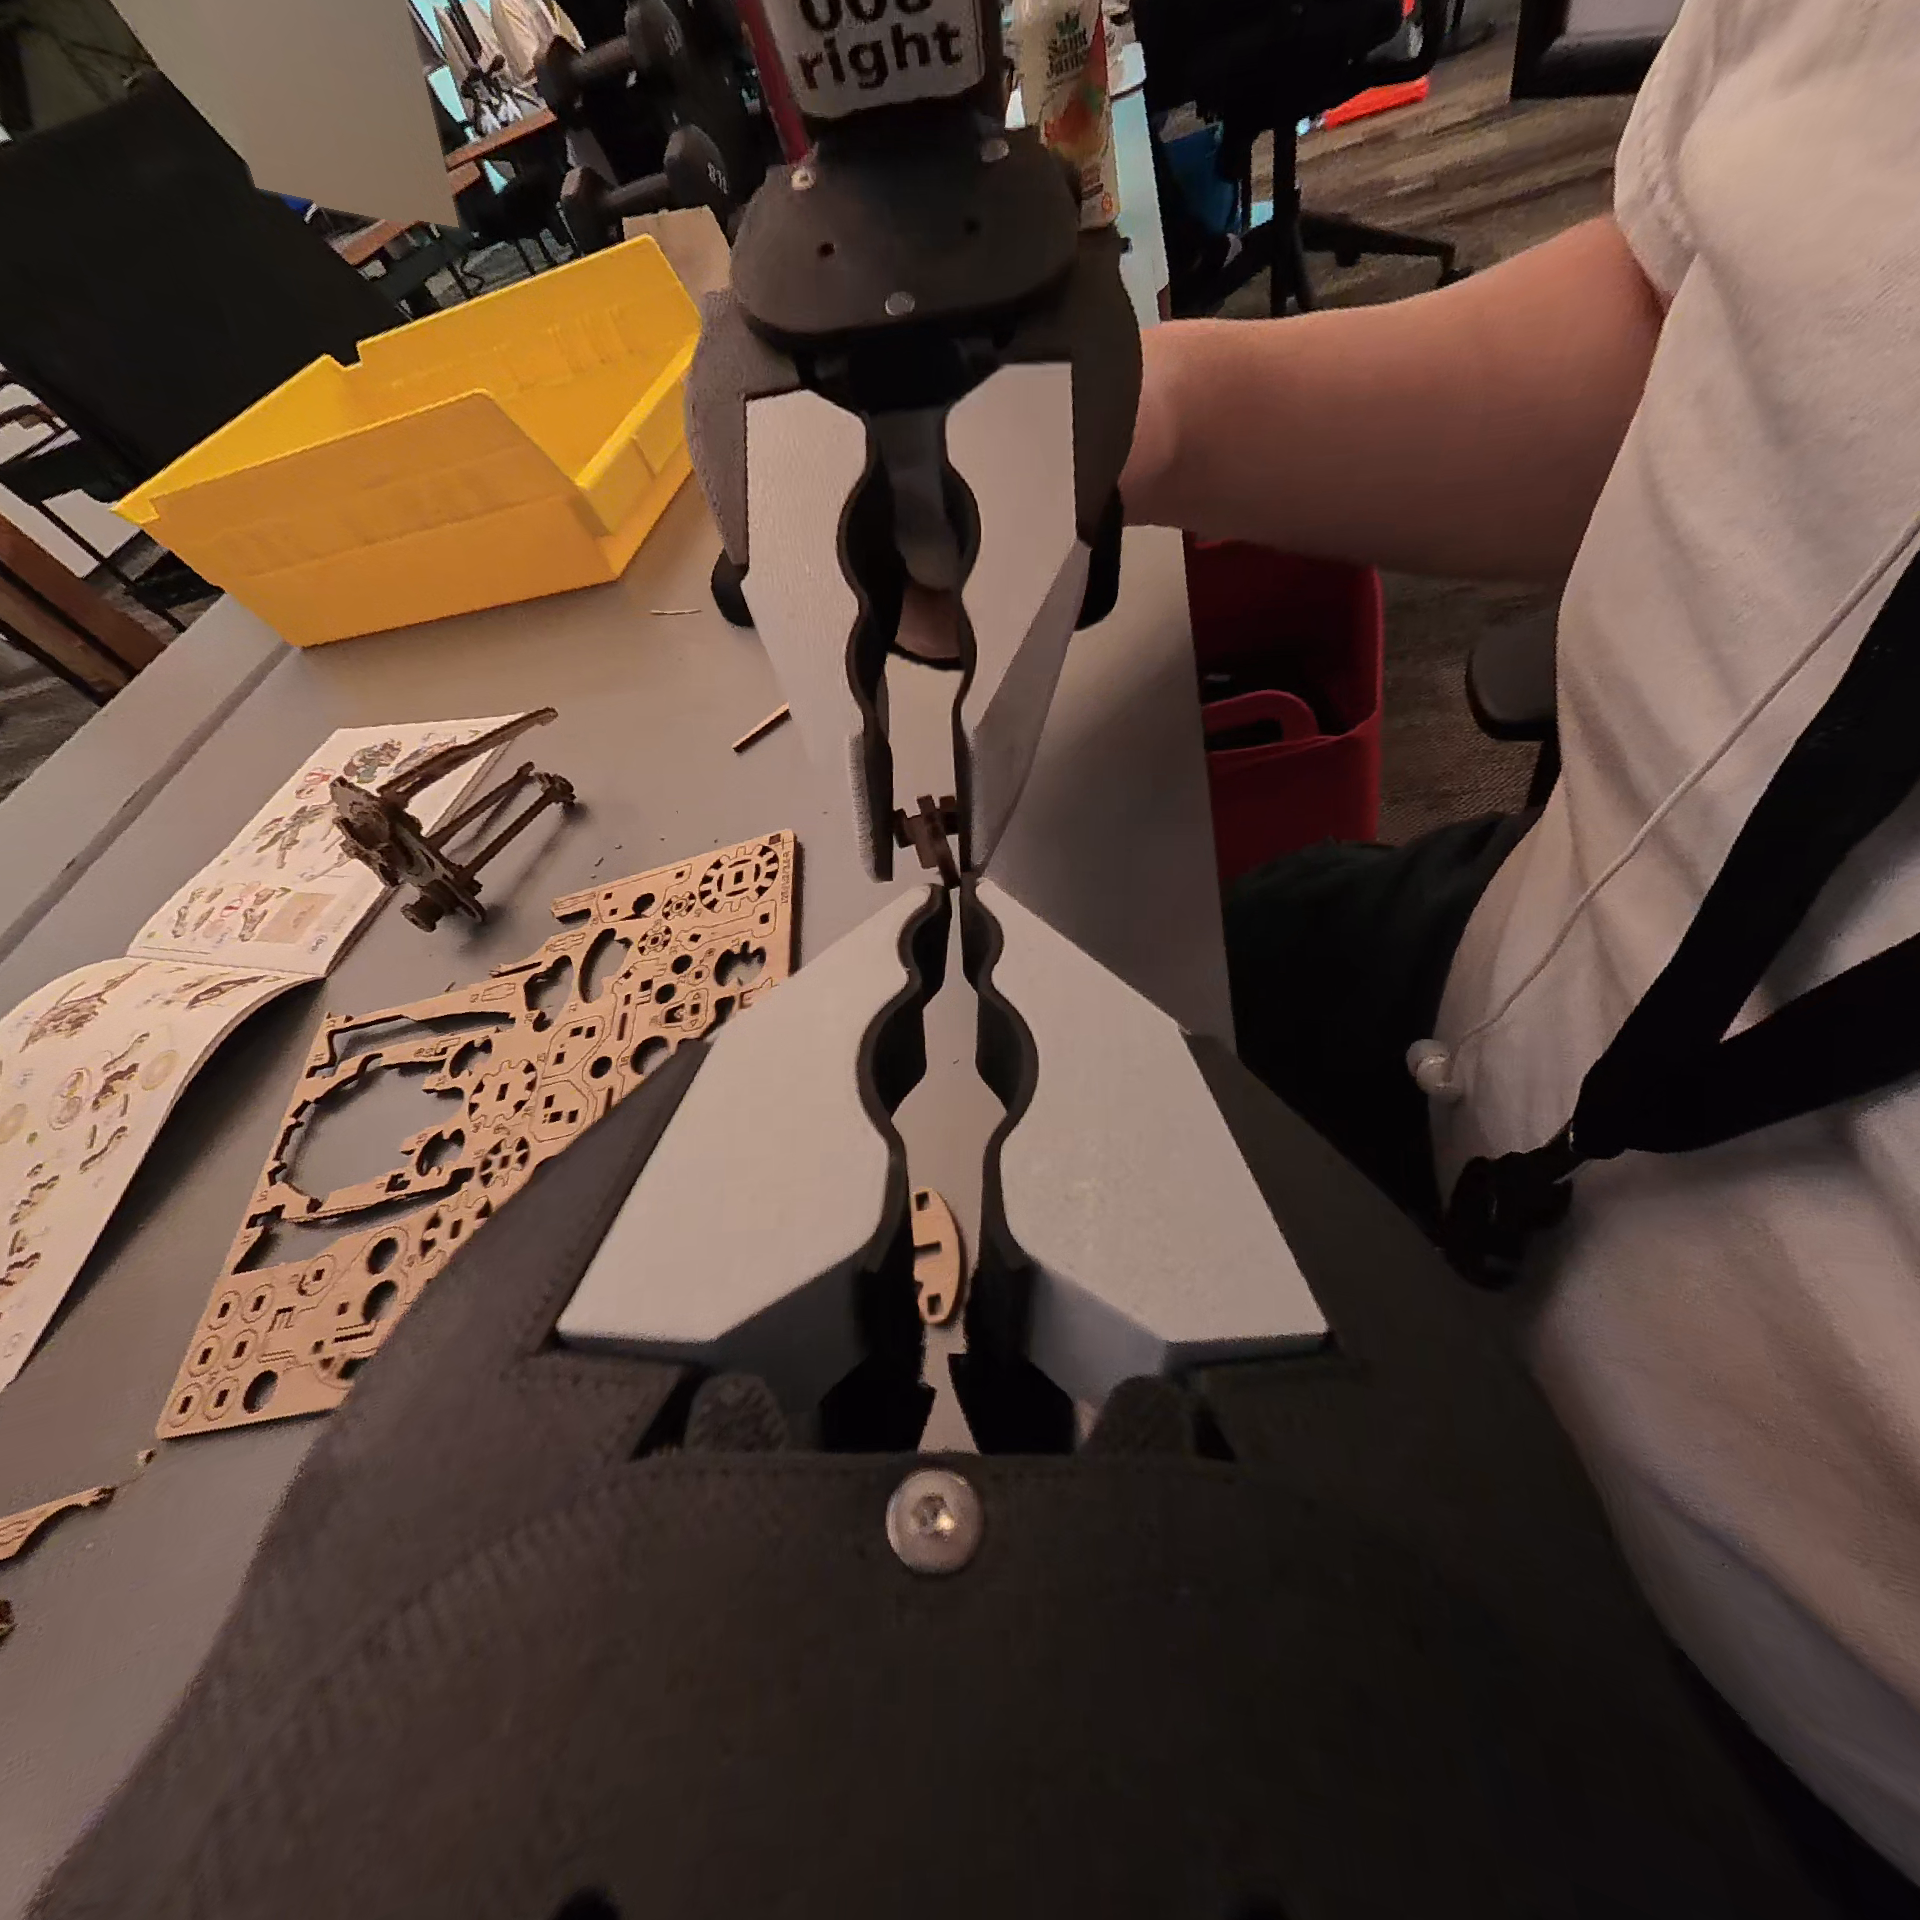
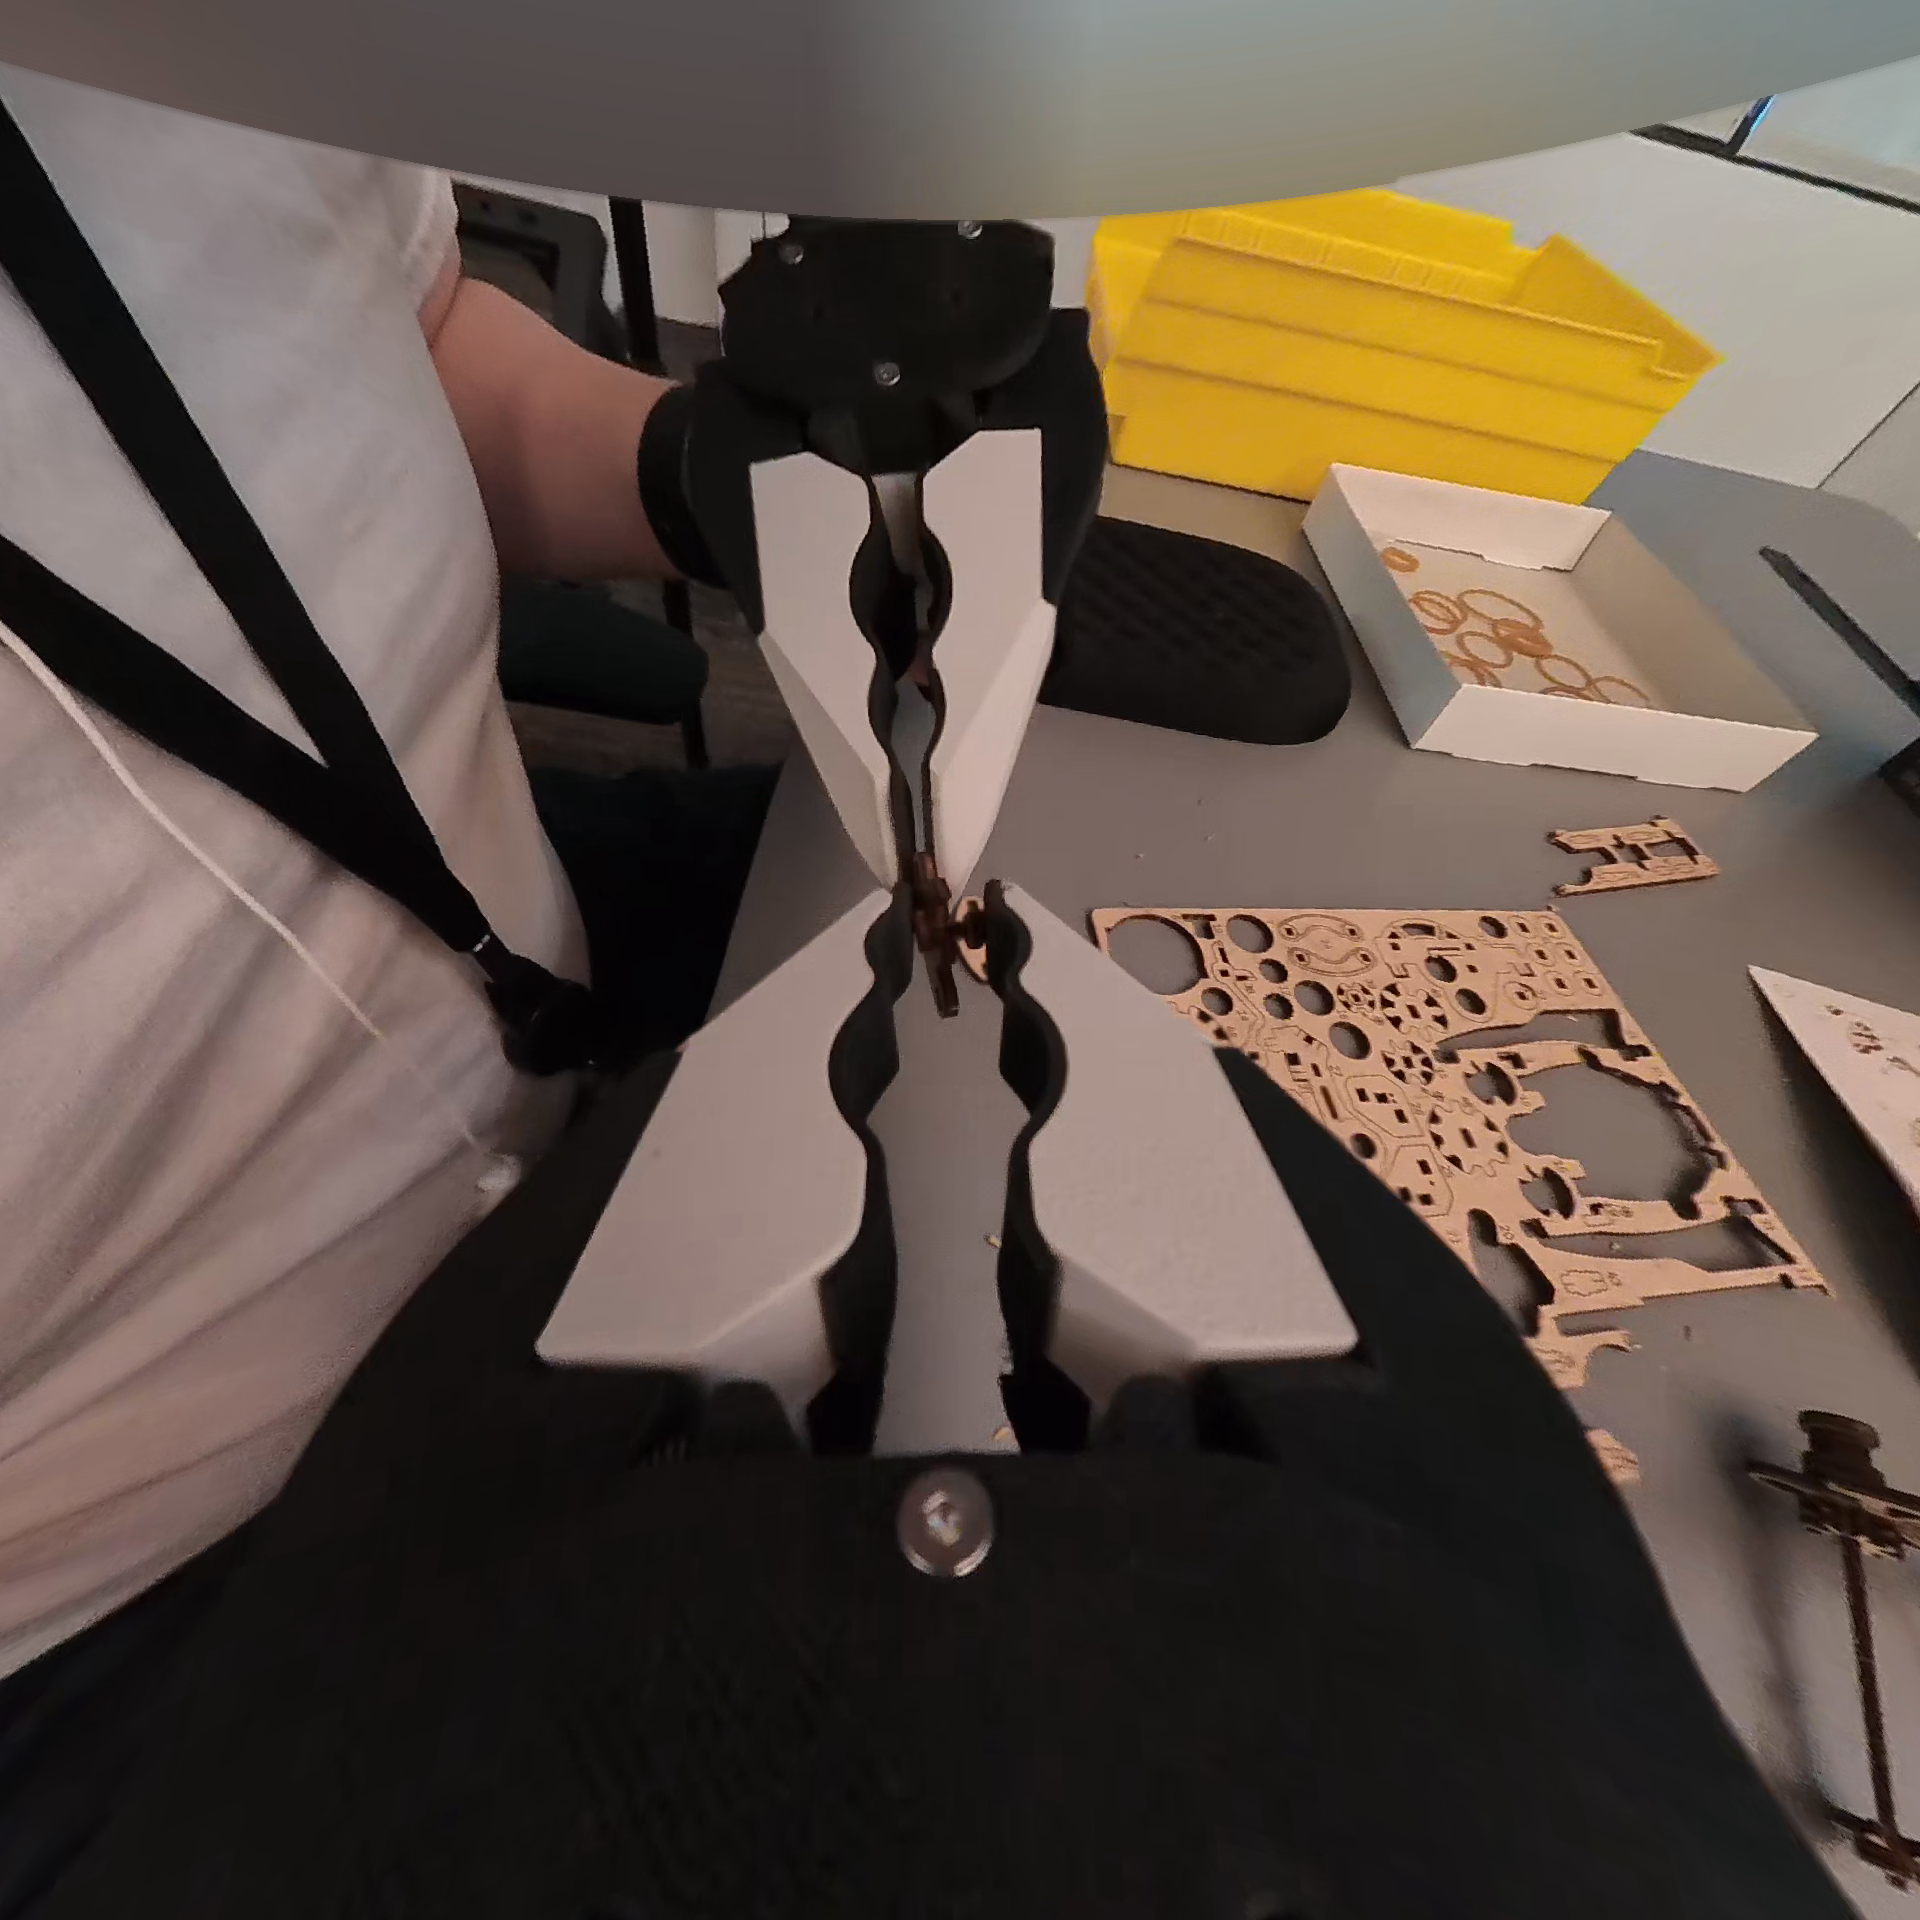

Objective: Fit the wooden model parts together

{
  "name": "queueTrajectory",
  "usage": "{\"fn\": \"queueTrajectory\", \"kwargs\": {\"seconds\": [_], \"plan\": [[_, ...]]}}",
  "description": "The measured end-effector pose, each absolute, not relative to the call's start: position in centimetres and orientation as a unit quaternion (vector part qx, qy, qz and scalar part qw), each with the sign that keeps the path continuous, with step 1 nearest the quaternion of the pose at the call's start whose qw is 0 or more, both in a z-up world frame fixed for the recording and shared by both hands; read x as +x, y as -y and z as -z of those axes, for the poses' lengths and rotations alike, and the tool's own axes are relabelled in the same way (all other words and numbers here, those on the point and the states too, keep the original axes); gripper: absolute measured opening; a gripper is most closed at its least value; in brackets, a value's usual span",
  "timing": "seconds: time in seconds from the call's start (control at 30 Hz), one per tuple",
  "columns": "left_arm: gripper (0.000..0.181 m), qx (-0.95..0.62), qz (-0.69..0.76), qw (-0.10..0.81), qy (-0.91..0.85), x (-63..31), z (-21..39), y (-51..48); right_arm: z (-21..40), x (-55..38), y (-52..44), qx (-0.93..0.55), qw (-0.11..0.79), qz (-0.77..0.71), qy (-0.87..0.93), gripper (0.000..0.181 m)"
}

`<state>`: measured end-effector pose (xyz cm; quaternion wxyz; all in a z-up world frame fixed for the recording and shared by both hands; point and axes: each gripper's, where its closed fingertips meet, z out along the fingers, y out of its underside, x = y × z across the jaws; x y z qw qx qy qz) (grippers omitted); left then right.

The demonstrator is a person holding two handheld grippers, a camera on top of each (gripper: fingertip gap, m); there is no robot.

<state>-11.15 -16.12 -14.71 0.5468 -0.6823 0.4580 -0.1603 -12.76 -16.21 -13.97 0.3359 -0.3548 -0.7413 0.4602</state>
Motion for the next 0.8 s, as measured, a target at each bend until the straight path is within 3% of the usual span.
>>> {"fn": "queueTrajectory", "kwargs": {"seconds": [0.43,0.53,0.63,0.8], "plan": [[0.001,-0.685,0.139,0.539,-0.469,-11.1,15.6,16.2,14.8,-12.6,16.3,-0.343,0.355,-0.426,0.758,0.011],[0.001,-0.683,0.224,0.547,-0.43,-11.0,14.5,16.6,13.8,-12.6,16.6,-0.361,0.327,-0.486,0.726,0.012],[0.0,-0.665,0.328,0.561,-0.369,-11.3,12.6,16.7,13.5,-12.6,16.1,-0.394,0.283,-0.527,0.698,0.03],[0.0,-0.65,0.362,0.578,-0.336,-12.0,11.4,16.4,12.2,-12.5,15.9,-0.406,0.25,-0.594,0.648,0.014]]}}
